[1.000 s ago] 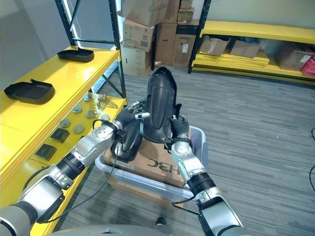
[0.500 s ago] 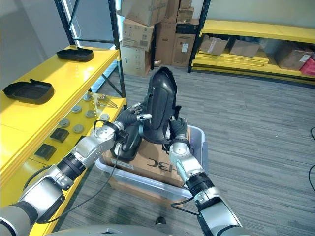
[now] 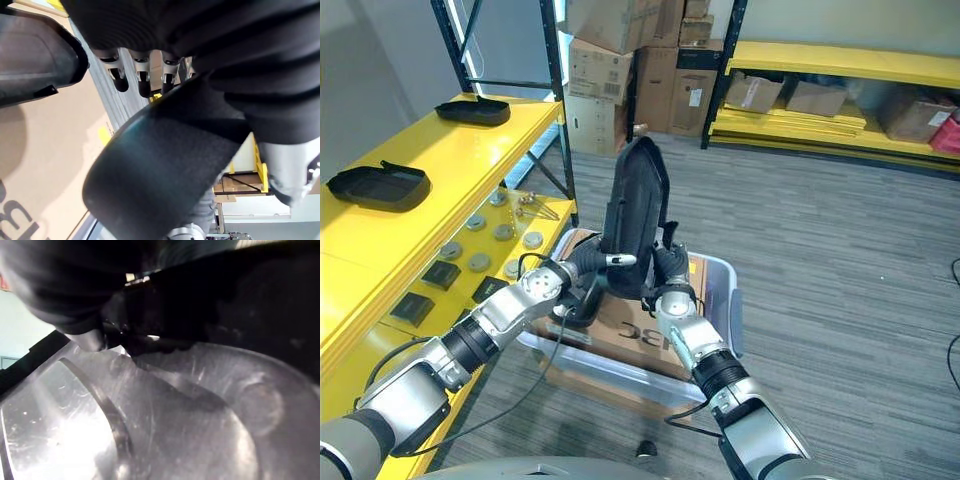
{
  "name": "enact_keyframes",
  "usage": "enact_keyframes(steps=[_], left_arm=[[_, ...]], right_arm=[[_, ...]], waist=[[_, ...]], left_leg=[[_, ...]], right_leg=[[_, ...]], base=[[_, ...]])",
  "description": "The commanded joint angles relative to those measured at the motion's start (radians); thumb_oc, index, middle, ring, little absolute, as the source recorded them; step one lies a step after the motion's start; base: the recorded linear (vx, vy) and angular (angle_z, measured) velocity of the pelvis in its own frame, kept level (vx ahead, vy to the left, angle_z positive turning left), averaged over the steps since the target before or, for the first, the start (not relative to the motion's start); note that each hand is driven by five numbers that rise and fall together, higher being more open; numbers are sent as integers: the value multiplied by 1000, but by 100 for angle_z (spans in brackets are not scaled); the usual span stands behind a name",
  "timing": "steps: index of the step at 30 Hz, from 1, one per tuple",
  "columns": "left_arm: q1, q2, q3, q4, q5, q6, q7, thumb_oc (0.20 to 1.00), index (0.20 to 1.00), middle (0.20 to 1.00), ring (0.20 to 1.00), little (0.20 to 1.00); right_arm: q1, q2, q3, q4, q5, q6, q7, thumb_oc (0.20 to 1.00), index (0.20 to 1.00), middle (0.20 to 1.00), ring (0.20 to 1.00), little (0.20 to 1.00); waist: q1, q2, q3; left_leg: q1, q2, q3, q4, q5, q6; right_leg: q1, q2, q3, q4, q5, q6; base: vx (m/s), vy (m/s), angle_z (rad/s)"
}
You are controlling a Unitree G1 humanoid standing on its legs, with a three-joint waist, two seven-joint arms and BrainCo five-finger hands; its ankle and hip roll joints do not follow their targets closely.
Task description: Move parts from the plastic box to the shelf.
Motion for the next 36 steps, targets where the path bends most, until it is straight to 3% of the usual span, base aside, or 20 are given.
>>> enact_keyframes(steps=[1, 2, 3, 4, 13, 27, 28, 29, 36], left_arm=[[-90, -94, -81, 75, 70, -38, -34, 1000, 1000, 1000, 1000, 1000], [-90, -94, -85, 78, 76, -40, -33, 1000, 1000, 1000, 1000, 1000], [-91, -93, -86, 77, 86, -35, -37, 812, 812, 812, 812, 812], [-93, -92, -89, 76, 97, -36, -37, 200, 200, 200, 200, 200], [-91, -85, -102, 68, 125, -69, -27, 200, 200, 200, 200, 200], [-82, -84, -110, 39, 102, -90, -10, 200, 200, 200, 200, 200], [-76, -82, -108, 35, 99, -99, -4, 200, 200, 200, 200, 200], [-76, -82, -108, 34, 98, -98, -4, 200, 200, 200, 200, 200], [-62, -78, -94, 38, 70, -133, 35, 200, 200, 200, 200, 200]], right_arm=[[-201, 69, 59, 12, -37, -45, 8, 200, 200, 200, 200, 200], [-202, 68, 62, 11, -35, -45, 8, 200, 200, 200, 200, 200], [-201, 69, 64, 13, -35, -49, 7, 200, 200, 200, 200, 200], [-201, 69, 65, 11, -33, -50, 6, 200, 200, 200, 200, 200], [-196, 73, 73, -7, -29, -36, 5, 200, 200, 200, 200, 200], [-187, 80, 77, -14, -21, -74, 36, 200, 200, 200, 200, 200], [-183, 79, 74, -17, -14, -83, 47, 862, 862, 862, 862, 862], [-182, 79, 74, -18, -13, -83, 47, 1000, 1000, 1000, 1000, 1000], [-173, 85, 63, -35, 46, -112, 68, 1000, 1000, 1000, 1000, 1000]], waist=[[16, -22, -40], [15, -22, -39], [15, -21, -39], [14, -21, -38], [12, -21, -36], [14, -21, -33], [15, -22, -33], [15, -22, -33], [18, -23, -31]], left_leg=[[-22, 83, 6, 81, -63, -47], [-21, 83, 6, 81, -63, -47], [-21, 83, 5, 80, -62, -47], [-21, 83, 6, 80, -62, -47], [-17, 84, 7, 78, -62, -48], [-16, 86, 4, 82, -63, -49], [-16, 86, 5, 82, -63, -49], [-16, 86, 5, 82, -63, -49], [-16, 86, 1, 84, -62, -50]], right_leg=[[21, -75, -19, 8, -49, 101], [21, -75, -20, 9, -49, 101], [21, -75, -20, 9, -49, 101], [20, -75, -20, 9, -49, 101], [23, -75, -18, 10, -51, 100], [26, -74, -20, 12, -54, 98], [27, -74, -21, 12, -54, 98], [27, -74, -21, 12, -54, 98], [28, -74, -23, 12, -53, 97]], base=[[0, 0, 0], [0, 0, 0], [0, 0, 0], [0, 0, 0], [0, 0, 0], [0, 0, 0], [0, 0, 0], [0, 0, 0], [0, 0, 0]])
